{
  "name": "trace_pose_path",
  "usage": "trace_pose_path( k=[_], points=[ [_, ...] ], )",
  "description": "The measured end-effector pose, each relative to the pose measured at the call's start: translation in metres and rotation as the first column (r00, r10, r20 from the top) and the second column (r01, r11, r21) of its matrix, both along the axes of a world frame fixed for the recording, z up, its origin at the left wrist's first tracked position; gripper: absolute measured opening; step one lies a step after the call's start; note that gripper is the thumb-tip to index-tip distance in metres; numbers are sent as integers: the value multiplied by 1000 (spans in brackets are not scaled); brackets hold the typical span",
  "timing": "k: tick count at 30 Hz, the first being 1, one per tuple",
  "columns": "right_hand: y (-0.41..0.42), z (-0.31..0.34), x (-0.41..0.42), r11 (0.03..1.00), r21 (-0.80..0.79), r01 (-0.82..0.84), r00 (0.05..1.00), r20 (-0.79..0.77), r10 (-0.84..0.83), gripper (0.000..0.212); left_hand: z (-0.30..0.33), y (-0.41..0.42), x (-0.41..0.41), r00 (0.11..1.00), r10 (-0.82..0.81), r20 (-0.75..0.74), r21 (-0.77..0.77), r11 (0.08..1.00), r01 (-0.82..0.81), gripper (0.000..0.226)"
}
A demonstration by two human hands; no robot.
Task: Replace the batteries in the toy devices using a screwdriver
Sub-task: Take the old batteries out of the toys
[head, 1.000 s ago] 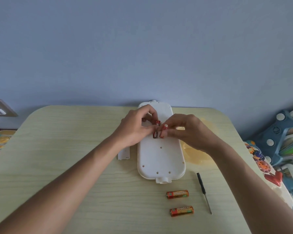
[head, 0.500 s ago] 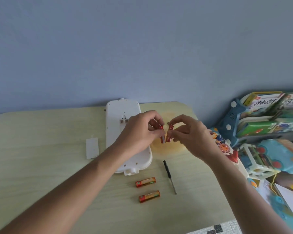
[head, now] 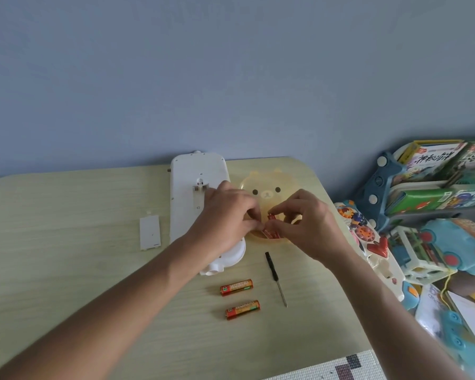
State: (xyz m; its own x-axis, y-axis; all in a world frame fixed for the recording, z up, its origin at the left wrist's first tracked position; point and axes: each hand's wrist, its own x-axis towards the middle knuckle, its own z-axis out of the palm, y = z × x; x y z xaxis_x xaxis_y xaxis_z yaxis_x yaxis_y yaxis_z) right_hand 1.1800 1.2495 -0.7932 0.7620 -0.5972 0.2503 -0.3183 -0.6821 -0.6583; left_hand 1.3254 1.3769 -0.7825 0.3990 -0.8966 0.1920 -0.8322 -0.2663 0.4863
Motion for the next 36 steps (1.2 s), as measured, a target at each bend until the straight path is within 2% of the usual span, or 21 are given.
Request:
trace_pose_path(
  k=[4, 6, 7, 9, 11, 13, 15, 17, 19, 21, 24, 27, 30, 34, 36],
  points=[
    [3, -8, 0, 998, -58, 12, 999, 38, -10, 24, 0, -4, -1, 999, 6, 48, 21, 1000, -7, 14],
    [5, -8, -1, 999, -45, 8, 998, 64, -5, 23, 4, -4, 0, 999, 10, 39, 23, 1000, -11, 20],
    [5, -5, -3, 1000, -16, 10, 996, 93, -8, 22, 6, -3, 1, 1000, 13, 22, 7, 1000, -13, 29],
    [1, 4, -9, 999, 47, 25, 989, 146, -32, 23, 14, -1, 5, 1000, 14, 7, 0, 1000, -14, 63],
    [-11, 11, -20, 996, 90, 20, 995, 100, -29, 50, 19, 0, 9, 1000, 0, 20, 105, 994, -2, 109],
    [-24, 13, -29, 979, 201, -37, 998, -45, 47, 97, 20, 1, 12, 998, -26, 58, 240, 971, 11, 144],
    [-32, 9, -33, 953, 297, -57, 978, -177, 113, 132, 17, -1, 13, 998, -45, 53, 331, 943, 25, 156],
    [-34, 4, -30, 950, 307, -61, 955, -259, 145, 142, 15, -3, 13, 999, -41, 30, 352, 936, 28, 160],
    [-33, -1, -26, 958, 282, -62, 951, -275, 142, 139, 14, -7, 14, 999, -39, 2, 311, 950, 36, 159],
    [-35, -3, -24, 957, 288, -37, 965, -239, 109, 136, 15, -9, 17, 998, -44, -40, 246, 968, 52, 154],
    [-39, -5, -23, 962, 273, -4, 985, -167, 52, 133, 15, -12, 21, 998, -61, -26, 172, 983, 64, 141],
    [-41, -6, -20, 965, 263, 19, 994, -109, 10, 131, 14, -14, 23, 997, -72, -30, 81, 994, 74, 121],
    [-44, -7, -22, 965, 263, 28, 999, -37, -19, 115, 14, -13, 23, 994, -97, -58, 9, 995, 97, 97],
    [-42, -5, -28, 988, 140, 72, 996, -53, -65, 89, 14, -12, 20, 983, -181, -5, 34, 983, 181, 60],
    [-39, -4, -32, 992, 104, 66, 995, -82, -57, 83, 13, -12, 20, 981, -192, -12, 49, 980, 192, 51]
  ],
)
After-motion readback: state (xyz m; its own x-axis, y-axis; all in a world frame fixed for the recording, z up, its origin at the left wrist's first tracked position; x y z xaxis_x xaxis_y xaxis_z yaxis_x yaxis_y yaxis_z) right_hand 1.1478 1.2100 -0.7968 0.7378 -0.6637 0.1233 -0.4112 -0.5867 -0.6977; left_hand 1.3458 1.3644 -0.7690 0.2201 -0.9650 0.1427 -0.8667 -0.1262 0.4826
